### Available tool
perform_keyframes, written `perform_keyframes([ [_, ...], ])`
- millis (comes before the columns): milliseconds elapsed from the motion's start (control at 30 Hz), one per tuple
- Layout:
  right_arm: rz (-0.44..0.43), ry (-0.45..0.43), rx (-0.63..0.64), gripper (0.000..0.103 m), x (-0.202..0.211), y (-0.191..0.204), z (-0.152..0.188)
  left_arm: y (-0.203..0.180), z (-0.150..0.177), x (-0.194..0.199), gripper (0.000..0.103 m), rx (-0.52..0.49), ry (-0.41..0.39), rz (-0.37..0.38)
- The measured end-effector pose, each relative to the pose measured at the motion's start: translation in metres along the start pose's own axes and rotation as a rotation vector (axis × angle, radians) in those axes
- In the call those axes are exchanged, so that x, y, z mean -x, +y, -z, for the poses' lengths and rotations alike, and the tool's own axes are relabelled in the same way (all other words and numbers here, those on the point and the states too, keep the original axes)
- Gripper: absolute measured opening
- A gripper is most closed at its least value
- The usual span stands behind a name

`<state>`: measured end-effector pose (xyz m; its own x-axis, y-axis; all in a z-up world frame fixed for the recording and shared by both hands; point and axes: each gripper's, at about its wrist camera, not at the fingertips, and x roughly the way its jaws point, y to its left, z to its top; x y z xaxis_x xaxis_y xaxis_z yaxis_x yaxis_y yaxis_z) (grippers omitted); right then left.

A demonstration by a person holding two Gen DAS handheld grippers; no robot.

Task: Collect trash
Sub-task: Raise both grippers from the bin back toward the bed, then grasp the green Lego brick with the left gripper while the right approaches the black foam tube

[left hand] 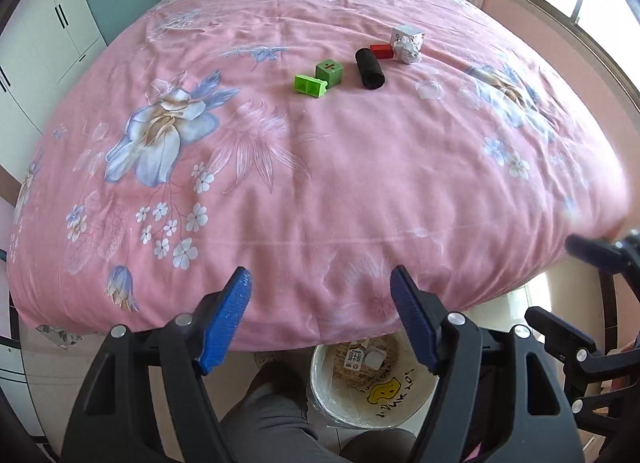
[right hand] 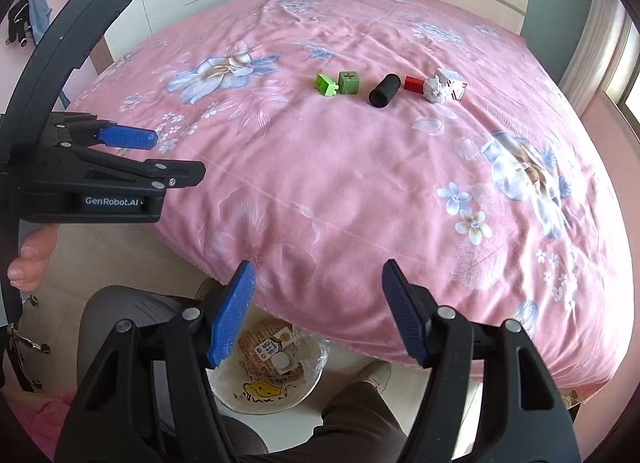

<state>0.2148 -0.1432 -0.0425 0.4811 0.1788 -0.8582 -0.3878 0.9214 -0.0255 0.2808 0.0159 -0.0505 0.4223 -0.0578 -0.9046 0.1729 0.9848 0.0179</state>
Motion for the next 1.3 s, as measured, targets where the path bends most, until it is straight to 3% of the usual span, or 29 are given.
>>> perform_keyframes([
  [233,0.01,-0.016,-0.001,0.066,-0.019,-0.015,-0.045,0.013,-0.045,-0.019,0.074,-0.017,-0.009,-0.002],
  [633,0.003,-0.014,-0.078,0.066,-0.081,-0.053,-0.121,0.026,-0.106,-0.091,0.074,-0.084,0.018,-0.006],
  [1033,0.007,0.039,-0.181,0.066,-0.182,-0.094,-0.197,0.028,-0.164,-0.156,0.074,-0.151,0.014,0.06],
  [1167,0.008,0.077,-0.224,0.066,-0.219,-0.107,-0.214,0.027,-0.179,-0.174,0.074,-0.191,-0.015,0.052],
  [1300,0.007,0.129,-0.258,0.066,-0.255,-0.115,-0.223,0.028,-0.19,-0.196,0.074,-0.218,-0.012,0.097],
])
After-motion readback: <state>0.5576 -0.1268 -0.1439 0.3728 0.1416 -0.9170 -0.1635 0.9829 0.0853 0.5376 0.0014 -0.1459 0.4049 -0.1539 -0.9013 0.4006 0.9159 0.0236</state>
